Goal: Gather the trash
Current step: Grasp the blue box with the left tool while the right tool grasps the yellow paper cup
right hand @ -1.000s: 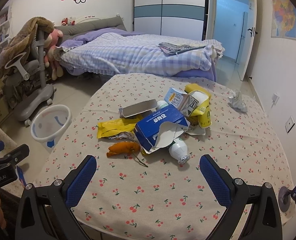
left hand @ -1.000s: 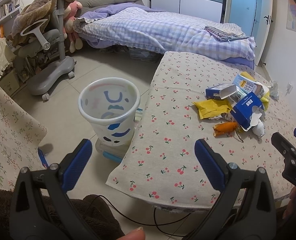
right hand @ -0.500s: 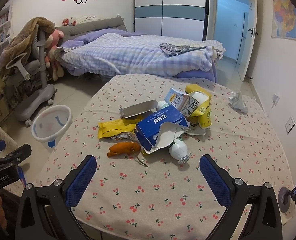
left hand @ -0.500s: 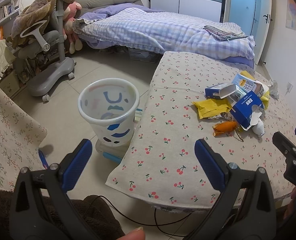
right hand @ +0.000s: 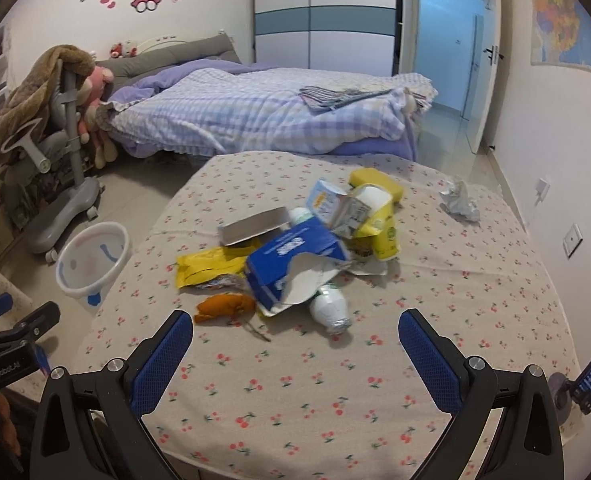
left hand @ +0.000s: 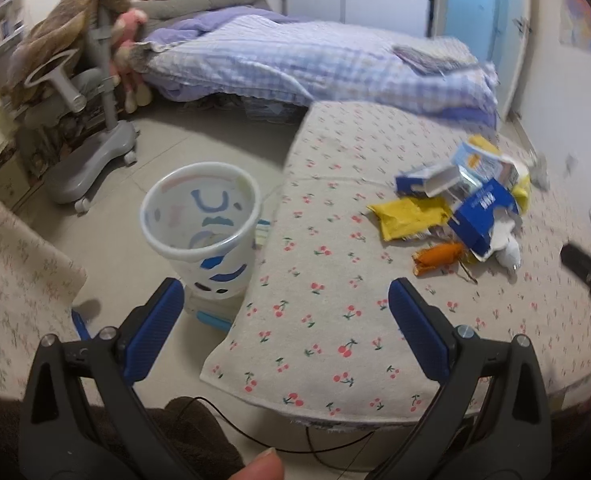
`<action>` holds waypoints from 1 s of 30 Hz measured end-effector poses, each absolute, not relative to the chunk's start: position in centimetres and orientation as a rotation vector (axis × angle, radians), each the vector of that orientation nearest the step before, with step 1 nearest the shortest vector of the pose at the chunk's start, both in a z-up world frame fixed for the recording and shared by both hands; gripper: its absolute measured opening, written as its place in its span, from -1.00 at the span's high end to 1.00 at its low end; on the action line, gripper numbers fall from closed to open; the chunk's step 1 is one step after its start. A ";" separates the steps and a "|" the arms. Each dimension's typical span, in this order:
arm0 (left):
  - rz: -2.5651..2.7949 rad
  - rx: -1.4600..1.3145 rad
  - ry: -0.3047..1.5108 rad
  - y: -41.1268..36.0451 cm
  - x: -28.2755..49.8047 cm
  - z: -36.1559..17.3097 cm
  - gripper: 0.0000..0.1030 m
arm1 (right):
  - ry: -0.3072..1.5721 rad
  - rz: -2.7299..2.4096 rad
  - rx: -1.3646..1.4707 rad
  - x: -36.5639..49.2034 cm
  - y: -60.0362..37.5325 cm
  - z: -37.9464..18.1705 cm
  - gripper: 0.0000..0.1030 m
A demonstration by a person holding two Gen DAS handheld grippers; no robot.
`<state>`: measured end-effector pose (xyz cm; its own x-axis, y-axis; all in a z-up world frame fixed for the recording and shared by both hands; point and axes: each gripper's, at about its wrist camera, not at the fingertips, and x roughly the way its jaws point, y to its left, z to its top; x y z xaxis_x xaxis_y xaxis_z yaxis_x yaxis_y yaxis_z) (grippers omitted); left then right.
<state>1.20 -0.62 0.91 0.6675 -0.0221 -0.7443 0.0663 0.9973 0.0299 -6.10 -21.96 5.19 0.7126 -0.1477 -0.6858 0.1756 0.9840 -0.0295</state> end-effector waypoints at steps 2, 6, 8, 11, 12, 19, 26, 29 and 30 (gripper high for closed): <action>-0.075 0.082 0.862 -1.3 1.9 0.9 -0.97 | 0.782 -0.195 0.055 -5.7 -23.4 5.4 -1.00; -0.158 0.065 0.927 -2.6 4.4 1.3 -0.97 | 0.858 -0.226 0.090 -3.9 -26.9 5.5 -1.00; -0.216 0.043 0.976 -3.4 6.3 1.4 -0.97 | 0.892 -0.229 0.108 -2.8 -28.7 5.5 -1.00; -0.270 0.068 1.048 -5.0 9.0 1.2 -0.97 | 0.924 -0.231 0.125 -1.0 -31.2 5.8 -1.00; -0.283 0.075 1.065 -5.6 10.2 1.1 -0.97 | 0.929 -0.233 0.132 -0.5 -31.8 5.9 -1.00; -0.384 0.082 1.148 -8.5 16.7 -0.7 -0.97 | 0.976 -0.229 0.300 4.1 -36.5 4.9 -1.00; -0.489 -0.014 1.211 -10.0 21.3 -3.8 -0.85 | 1.032 -0.244 0.367 7.8 -38.7 3.0 -1.00; -0.520 -0.018 1.235 -11.1 22.4 -4.8 -0.84 | 1.042 -0.266 0.446 8.5 -40.3 2.3 -0.94; -0.530 -0.013 1.242 -11.5 22.7 -5.2 -0.83 | 1.046 -0.262 0.479 8.8 -40.6 2.0 -0.94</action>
<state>22.66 -11.52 -5.16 0.2186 -0.3895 -0.8947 0.3761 0.8797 -0.2910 8.84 -40.64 1.99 0.4832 0.0176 -0.8753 0.4282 0.8673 0.2538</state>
